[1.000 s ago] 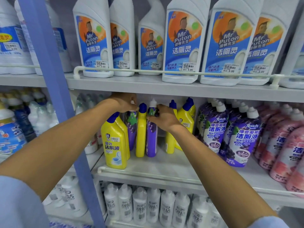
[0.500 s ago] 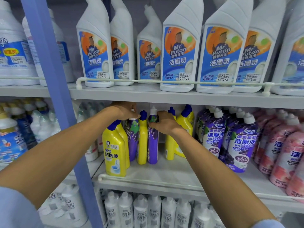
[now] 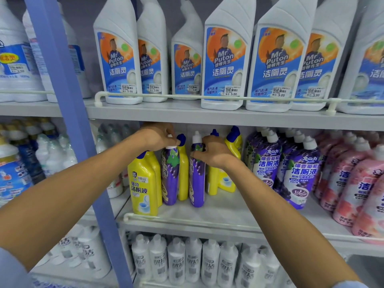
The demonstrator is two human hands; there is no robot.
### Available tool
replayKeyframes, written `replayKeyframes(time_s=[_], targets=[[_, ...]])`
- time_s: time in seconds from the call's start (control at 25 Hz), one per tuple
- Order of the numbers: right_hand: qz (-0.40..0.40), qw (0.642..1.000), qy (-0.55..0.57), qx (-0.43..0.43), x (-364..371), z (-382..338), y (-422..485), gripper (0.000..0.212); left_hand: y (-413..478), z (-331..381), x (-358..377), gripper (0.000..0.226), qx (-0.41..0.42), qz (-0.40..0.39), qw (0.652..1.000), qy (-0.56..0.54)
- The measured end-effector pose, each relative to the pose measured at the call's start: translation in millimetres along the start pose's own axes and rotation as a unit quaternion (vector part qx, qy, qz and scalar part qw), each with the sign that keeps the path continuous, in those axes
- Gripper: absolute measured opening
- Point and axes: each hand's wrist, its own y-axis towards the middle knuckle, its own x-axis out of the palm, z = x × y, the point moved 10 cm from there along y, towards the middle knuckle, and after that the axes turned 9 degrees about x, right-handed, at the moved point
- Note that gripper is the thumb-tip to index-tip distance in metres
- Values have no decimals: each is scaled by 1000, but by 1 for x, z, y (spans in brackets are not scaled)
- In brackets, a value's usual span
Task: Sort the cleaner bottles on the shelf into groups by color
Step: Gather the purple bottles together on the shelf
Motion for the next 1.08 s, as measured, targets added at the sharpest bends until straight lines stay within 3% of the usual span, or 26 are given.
replayKeyframes(time_s=[0.28, 0.4, 0.72, 0.88, 1.08], targets=[[-5, 1000, 2, -4, -22, 17, -31, 29, -16, 26, 5, 32, 6, 52, 991, -125], [-3, 1000, 6, -16, -37, 24, -49, 28, -13, 53, 11, 36, 39, 57, 995, -68], [5, 1000, 15, -6, -66, 62, -70, 23, 1, 71, 21, 38, -6, 116, 993, -22], [70, 995, 75, 8, -58, 63, -81, 13, -2, 63, 26, 43, -15, 147, 987, -63], [156, 975, 159, 4, -34, 74, -99, 35, -20, 47, 58, 50, 19, 103, 975, -197]])
